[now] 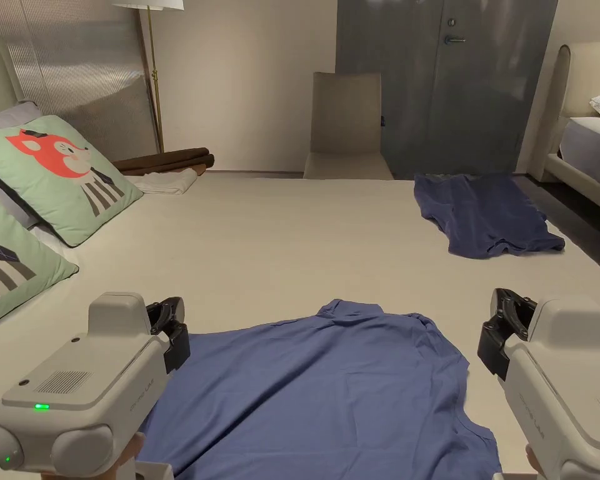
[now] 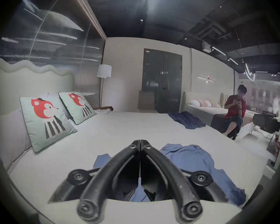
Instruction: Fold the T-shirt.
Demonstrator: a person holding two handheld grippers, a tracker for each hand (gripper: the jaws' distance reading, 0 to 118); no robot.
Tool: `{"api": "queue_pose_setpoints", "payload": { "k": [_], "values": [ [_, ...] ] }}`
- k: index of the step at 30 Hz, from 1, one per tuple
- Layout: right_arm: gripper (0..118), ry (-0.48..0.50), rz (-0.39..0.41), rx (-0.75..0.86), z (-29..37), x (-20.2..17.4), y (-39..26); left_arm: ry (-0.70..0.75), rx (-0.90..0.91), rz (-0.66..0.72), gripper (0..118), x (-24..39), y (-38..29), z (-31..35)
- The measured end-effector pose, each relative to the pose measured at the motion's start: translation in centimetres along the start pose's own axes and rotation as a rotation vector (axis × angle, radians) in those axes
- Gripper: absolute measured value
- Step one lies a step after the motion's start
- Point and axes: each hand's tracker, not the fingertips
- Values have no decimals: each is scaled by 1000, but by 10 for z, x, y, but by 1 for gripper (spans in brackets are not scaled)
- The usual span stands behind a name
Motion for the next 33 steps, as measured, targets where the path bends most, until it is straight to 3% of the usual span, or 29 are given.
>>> {"api": "queue_pose_setpoints", "payload": {
  "k": [10,14,15,17,19,21,24,26,27,30,32,33],
  "values": [
    [0,5,9,-38,-45,-2,-2,2,-320,30,0,-62,13,-106],
    [0,8,17,-68,-74,-2,-8,37,-483,178,0,-98,2,-173],
    [0,7,18,-76,-82,-2,-10,50,-533,203,10,-107,-2,-190],
    [0,8,21,-98,-97,0,-14,80,-605,237,55,-120,-13,-219],
    [0,5,27,-120,-111,1,-20,143,-626,199,87,-128,-24,-245],
    [0,-2,35,-145,-125,4,-27,188,-659,205,94,-136,-36,-268],
    [0,-12,41,-189,-143,8,-39,226,-707,218,94,-145,-55,-295],
    [0,-18,39,-210,-151,12,-46,232,-720,196,85,-145,-66,-302],
    [0,-20,40,-228,-157,14,-50,228,-739,174,76,-144,-72,-305],
    [0,-11,39,-277,-176,18,-59,203,-783,124,27,-137,-84,-306],
    [0,19,12,-326,-194,22,-64,174,-718,96,3,-131,-82,-296],
    [0,27,1,-349,-207,23,-65,163,-705,107,2,-131,-79,-294]
  ]
}}
